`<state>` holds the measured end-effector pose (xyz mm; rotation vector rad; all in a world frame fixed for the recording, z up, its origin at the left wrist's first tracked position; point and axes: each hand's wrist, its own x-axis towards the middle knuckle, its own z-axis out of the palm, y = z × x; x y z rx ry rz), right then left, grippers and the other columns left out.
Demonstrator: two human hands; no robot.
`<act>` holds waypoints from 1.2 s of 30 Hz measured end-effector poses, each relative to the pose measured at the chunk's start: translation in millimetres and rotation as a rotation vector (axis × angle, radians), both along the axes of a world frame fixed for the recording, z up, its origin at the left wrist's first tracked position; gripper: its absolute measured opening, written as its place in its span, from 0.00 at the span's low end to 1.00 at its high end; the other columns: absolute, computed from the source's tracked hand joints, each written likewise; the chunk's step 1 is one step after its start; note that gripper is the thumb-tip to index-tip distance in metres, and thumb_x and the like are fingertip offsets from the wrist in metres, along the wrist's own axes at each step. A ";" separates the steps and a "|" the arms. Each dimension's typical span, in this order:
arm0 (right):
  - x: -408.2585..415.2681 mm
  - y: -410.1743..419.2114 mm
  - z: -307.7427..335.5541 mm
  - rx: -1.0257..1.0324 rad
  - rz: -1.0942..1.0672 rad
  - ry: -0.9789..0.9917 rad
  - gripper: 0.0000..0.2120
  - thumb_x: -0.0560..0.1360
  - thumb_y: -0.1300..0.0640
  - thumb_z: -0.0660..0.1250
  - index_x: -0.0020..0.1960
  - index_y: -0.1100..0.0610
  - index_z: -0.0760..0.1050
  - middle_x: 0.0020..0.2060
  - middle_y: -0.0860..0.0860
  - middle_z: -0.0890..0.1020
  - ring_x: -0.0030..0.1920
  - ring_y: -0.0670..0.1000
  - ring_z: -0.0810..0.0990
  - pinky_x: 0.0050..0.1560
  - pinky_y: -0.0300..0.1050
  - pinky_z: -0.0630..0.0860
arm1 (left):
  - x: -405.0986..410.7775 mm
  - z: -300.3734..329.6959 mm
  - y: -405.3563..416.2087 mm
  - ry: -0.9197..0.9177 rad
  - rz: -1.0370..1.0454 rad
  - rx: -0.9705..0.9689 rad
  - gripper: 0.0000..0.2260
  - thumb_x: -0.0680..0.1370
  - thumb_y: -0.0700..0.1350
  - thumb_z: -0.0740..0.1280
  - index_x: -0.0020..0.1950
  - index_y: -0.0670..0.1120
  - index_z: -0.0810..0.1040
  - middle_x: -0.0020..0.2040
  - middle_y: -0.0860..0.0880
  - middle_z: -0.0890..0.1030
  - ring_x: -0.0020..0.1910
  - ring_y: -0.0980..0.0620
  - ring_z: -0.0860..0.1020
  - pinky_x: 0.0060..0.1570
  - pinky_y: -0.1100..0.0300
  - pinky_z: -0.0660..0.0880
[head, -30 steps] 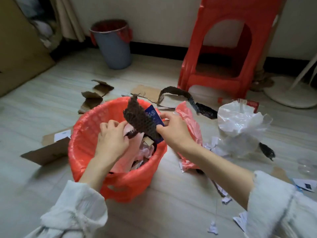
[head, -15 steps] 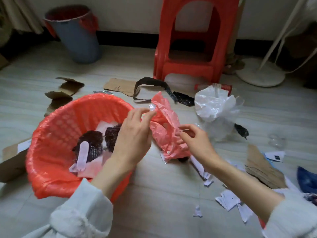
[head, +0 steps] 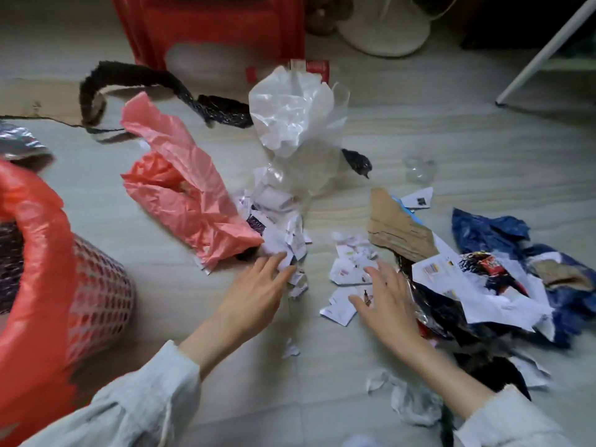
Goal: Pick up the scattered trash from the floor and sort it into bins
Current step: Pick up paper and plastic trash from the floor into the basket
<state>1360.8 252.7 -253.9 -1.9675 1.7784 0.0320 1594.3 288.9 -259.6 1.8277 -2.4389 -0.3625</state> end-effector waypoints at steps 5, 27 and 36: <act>6.9 -1.7 -18.1 0.071 0.232 0.182 0.46 0.67 0.30 0.61 0.76 0.46 0.44 0.76 0.52 0.40 0.76 0.56 0.40 0.72 0.57 0.46 | -19.5 -23.5 -13.8 -0.093 -0.008 0.101 0.38 0.56 0.52 0.79 0.63 0.52 0.69 0.66 0.38 0.73 0.61 0.36 0.74 0.35 0.48 0.78; 25.9 -0.4 -4.3 -0.251 0.415 -0.127 0.19 0.59 0.66 0.52 0.39 0.60 0.80 0.33 0.53 0.83 0.31 0.55 0.80 0.29 0.39 0.71 | 11.1 -16.1 46.2 0.209 0.179 -0.135 0.14 0.73 0.47 0.54 0.57 0.47 0.71 0.55 0.49 0.78 0.60 0.52 0.68 0.33 0.57 0.80; 42.3 -9.4 34.5 -0.005 -0.087 -0.403 0.10 0.74 0.65 0.63 0.51 0.60 0.81 0.46 0.57 0.84 0.48 0.56 0.80 0.46 0.44 0.70 | 25.1 21.5 49.2 0.356 0.290 -0.251 0.18 0.74 0.44 0.54 0.63 0.50 0.68 0.51 0.49 0.78 0.49 0.53 0.72 0.34 0.54 0.78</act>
